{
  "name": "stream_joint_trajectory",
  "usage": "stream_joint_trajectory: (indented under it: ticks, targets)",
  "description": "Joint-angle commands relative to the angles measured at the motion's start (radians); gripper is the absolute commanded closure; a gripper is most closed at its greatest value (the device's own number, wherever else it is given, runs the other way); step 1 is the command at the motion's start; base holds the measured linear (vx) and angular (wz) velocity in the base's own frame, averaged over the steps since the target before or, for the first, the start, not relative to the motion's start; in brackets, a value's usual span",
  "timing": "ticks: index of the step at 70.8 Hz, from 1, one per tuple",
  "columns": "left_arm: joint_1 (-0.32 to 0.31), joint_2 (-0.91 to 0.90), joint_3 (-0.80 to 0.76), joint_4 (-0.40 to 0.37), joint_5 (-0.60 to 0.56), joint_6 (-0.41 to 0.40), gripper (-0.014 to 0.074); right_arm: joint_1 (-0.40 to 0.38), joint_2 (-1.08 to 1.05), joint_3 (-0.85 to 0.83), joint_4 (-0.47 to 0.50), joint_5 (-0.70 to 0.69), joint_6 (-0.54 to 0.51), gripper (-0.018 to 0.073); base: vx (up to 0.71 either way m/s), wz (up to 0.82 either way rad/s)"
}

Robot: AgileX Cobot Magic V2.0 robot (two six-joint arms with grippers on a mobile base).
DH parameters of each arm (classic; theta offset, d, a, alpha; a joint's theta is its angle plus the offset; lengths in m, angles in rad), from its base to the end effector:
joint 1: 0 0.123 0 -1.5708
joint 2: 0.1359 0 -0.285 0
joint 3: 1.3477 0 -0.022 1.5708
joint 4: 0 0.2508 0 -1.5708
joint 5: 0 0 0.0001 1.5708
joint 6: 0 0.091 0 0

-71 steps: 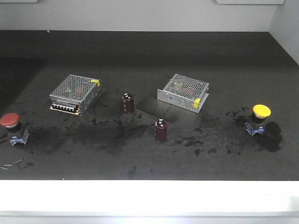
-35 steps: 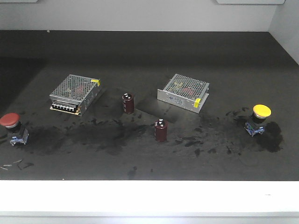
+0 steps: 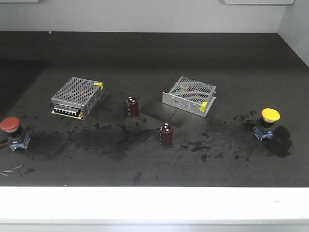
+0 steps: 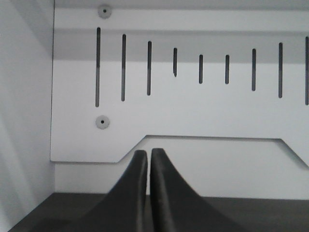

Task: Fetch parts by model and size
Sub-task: 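Lower the left gripper onto the red-capped button and grasp it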

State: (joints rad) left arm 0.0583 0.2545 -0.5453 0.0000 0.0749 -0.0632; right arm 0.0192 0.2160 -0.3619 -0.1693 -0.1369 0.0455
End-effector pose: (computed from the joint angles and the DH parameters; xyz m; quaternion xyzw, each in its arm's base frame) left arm 0.0482 0.0028 0.3715 -0.0360 0.5912 -0.0020 0.8058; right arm 0.0563 0.0032 0.3332 -0.0494 0.5636 -0.0360 0.8237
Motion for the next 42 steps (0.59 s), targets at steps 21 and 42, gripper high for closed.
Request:
stream_joint_trajectory:
  ticks: [21, 42]
  targets:
    - [-0.007, 0.38, -0.281, 0.0, 0.201, -0.004, 0.0536, -0.001, 0.376, -0.329, 0.068, 0.055, 0.007, 0.0549, 0.0, 0.0]
    - [-0.007, 0.507, -0.279, 0.0, 0.3, -0.003, 0.0217, -0.001, 0.528, -0.34, 0.097, 0.075, 0.008, 0.0297, 0.0, 0.0]
